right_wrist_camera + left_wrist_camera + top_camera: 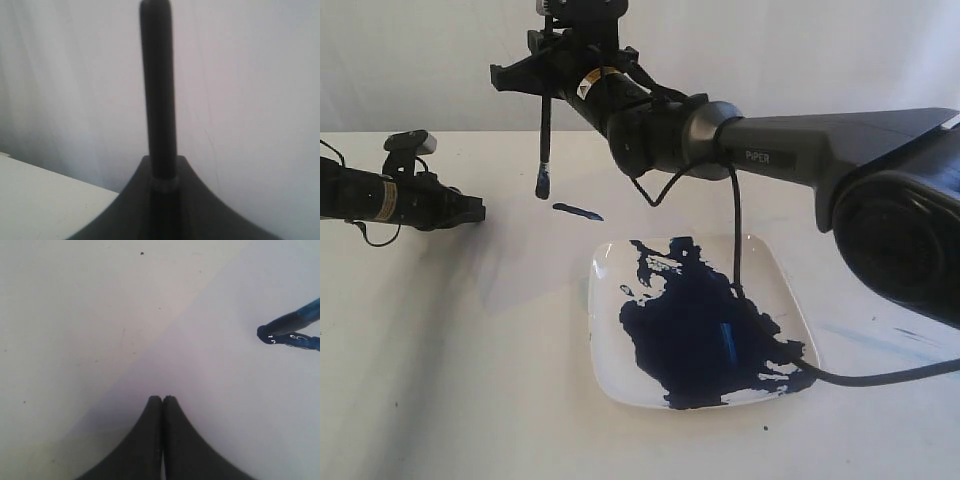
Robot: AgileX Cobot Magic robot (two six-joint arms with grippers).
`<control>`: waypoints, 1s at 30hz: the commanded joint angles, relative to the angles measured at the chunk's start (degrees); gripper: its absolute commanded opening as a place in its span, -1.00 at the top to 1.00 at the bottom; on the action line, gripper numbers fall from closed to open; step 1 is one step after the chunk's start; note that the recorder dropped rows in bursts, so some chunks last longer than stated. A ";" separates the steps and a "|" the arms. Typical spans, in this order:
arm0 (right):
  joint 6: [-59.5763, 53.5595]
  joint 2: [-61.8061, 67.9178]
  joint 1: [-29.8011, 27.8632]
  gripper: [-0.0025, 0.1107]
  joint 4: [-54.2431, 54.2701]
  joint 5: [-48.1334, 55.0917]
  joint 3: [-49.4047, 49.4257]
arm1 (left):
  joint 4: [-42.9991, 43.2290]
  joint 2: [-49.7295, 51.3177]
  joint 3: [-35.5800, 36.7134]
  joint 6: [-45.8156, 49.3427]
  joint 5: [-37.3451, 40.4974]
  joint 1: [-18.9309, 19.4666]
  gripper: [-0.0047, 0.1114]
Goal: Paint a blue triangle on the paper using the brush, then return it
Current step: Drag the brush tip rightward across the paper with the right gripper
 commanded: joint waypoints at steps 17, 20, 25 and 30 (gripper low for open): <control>-3.52 -0.46 -0.10 0.96 0.11 2.69 -0.17 | 0.54 -0.63 0.20 -0.04 0.61 0.02 0.92; -5.28 -0.46 -0.10 0.96 0.11 2.69 -0.17 | 0.54 -0.63 0.20 -0.04 0.61 0.02 0.92; -5.25 -0.46 -0.10 0.96 0.11 1.84 -0.17 | 0.54 -0.63 0.20 -0.04 0.61 0.02 0.92; -5.25 -0.46 -0.10 0.96 1.76 1.84 -0.17 | 0.54 -0.63 0.20 -0.04 0.61 0.02 0.92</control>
